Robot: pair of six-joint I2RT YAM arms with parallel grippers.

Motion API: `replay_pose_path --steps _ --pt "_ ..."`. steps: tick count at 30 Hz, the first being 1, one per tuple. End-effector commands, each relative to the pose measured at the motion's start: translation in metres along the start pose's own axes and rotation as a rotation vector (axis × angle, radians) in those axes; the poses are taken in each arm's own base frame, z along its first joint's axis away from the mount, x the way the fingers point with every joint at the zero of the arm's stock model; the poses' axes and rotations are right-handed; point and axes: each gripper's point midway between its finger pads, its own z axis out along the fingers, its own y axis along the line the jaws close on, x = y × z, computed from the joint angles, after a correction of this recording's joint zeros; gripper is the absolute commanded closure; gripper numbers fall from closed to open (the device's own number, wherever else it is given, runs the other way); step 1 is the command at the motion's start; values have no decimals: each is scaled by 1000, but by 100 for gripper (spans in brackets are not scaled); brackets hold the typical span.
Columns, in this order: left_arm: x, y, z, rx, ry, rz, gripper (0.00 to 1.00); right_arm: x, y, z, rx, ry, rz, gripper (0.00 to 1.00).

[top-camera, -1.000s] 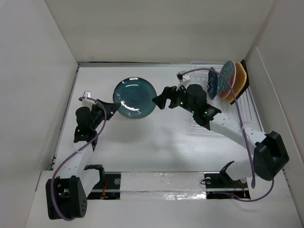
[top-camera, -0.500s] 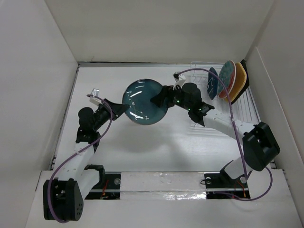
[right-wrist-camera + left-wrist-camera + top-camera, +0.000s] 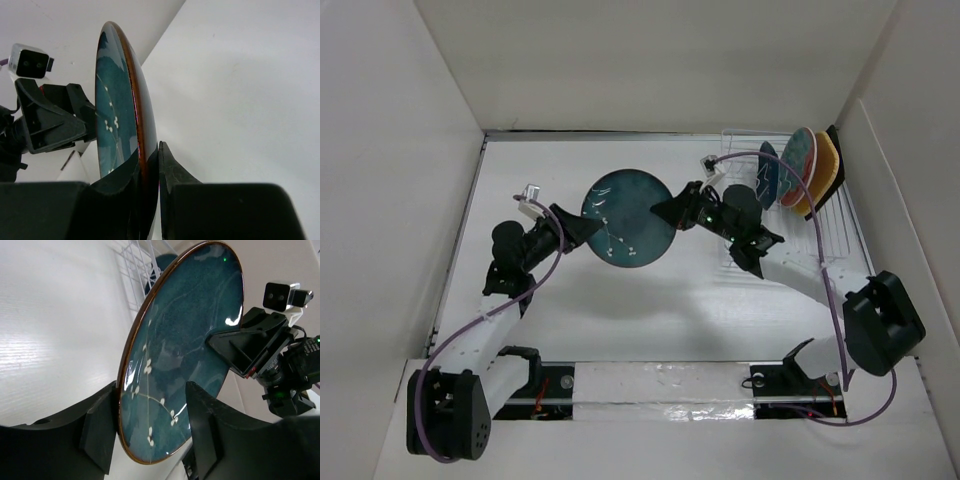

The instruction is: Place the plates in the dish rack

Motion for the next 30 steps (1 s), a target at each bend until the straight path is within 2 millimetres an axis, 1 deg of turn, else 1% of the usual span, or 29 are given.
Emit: replay_pose_path --steps 1,2,3,5,6,7,8,9,10,11,12,14,15,16,17,18,19,20,23,24,25,26,27,28,30 --pt "-13 -67 2 192 28 148 50 -58 37 -18 -73 -178 -89 100" --pt "-15 -65 3 179 27 179 48 -66 35 -23 -54 -197 -105 100" --pt "-12 -63 6 163 38 184 45 -87 33 -36 -26 -252 -122 100" --pt "-8 -69 10 154 68 210 44 -102 23 -50 34 -280 -151 100" --pt "-9 -70 11 148 62 239 42 -118 13 -60 87 -326 -164 100" --pt "-9 -74 11 144 66 250 41 -128 13 -74 122 -346 -179 100" --pt "-4 -79 11 153 78 267 40 -136 9 -83 161 -367 -210 100" --pt "-9 -85 12 150 61 309 39 -150 3 -93 213 -409 -220 100" --pt "-5 -82 13 124 74 311 39 -161 -2 -108 266 -436 -233 100" --pt "0 -85 13 124 85 326 38 -168 -7 -117 307 -454 -260 100" --pt "-1 -85 13 107 71 343 38 -181 -16 -128 383 -501 -266 100" --pt "2 -86 12 100 75 373 38 -197 -24 -147 501 -536 -314 100" --pt "5 -90 12 103 74 384 37 -207 -34 -159 599 -577 -320 100" --pt "9 -90 12 101 85 391 37 -210 -41 -166 662 -574 -330 100" --pt "13 -90 13 104 95 410 37 -223 -40 -172 707 -593 -366 100" --pt "21 -93 14 116 116 421 37 -231 -45 -181 774 -622 -373 100" --pt "26 -94 15 123 129 429 37 -235 -49 -184 815 -624 -389 100" --pt "32 -95 15 143 151 436 37 -247 -56 -190 898 -631 -423 100" --pt "38 -98 13 175 175 423 37 -262 -71 -194 1029 -598 -496 100" --pt "41 -101 12 185 182 424 37 -275 -66 -195 1052 -618 -509 100" --pt "43 -104 12 193 186 427 37 -275 -79 -190 1103 -597 -519 100" --pt "45 -107 12 203 191 425 37 -278 -82 -189 1130 -575 -559 100" --pt "52 -111 11 226 213 410 37 -288 -80 -190 1155 -589 -565 100" --pt "53 -112 10 237 217 407 37 -285 -93 -181 1186 -551 -577 100" --pt "60 -118 10 257 237 411 37 -289 -101 -179 1243 -521 -606 100"
